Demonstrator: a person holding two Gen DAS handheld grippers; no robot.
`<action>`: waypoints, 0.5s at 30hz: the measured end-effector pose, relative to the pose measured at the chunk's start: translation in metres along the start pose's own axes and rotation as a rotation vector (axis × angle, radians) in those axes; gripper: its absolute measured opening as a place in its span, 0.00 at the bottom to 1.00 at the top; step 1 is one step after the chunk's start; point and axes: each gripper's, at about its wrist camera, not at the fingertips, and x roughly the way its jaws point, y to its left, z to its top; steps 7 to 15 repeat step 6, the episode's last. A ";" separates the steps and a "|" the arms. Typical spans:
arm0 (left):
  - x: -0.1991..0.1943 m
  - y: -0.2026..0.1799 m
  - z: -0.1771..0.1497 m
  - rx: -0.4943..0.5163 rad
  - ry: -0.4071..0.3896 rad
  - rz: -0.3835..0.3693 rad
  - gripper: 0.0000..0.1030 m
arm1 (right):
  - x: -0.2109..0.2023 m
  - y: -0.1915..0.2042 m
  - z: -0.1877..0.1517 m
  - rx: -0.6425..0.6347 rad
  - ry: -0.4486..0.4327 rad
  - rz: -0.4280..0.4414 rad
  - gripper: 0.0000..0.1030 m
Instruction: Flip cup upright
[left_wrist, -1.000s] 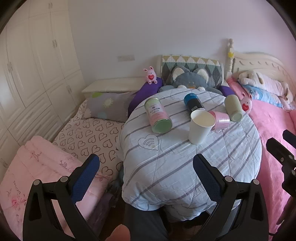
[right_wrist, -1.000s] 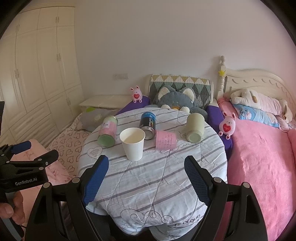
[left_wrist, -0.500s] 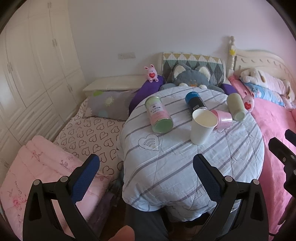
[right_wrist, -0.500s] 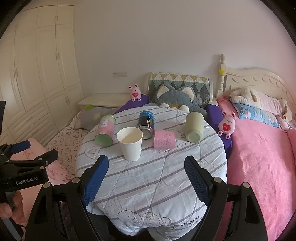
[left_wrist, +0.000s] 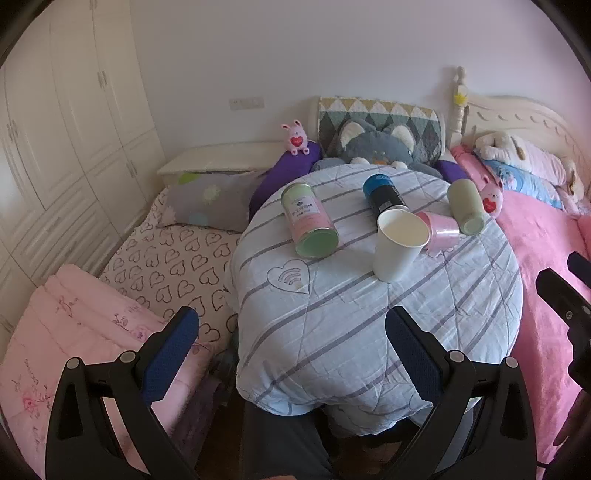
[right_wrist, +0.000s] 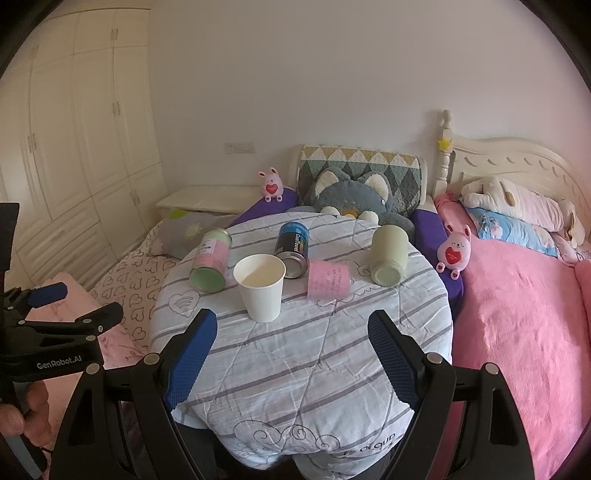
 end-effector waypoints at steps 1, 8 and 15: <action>0.000 0.000 0.000 0.002 0.000 0.000 1.00 | 0.001 0.002 0.001 -0.002 0.000 0.000 0.83; 0.002 0.001 0.002 0.005 -0.003 -0.001 1.00 | 0.001 0.002 0.002 -0.007 0.003 0.004 0.83; 0.002 0.001 0.002 0.005 -0.003 -0.001 1.00 | 0.001 0.002 0.002 -0.007 0.003 0.004 0.83</action>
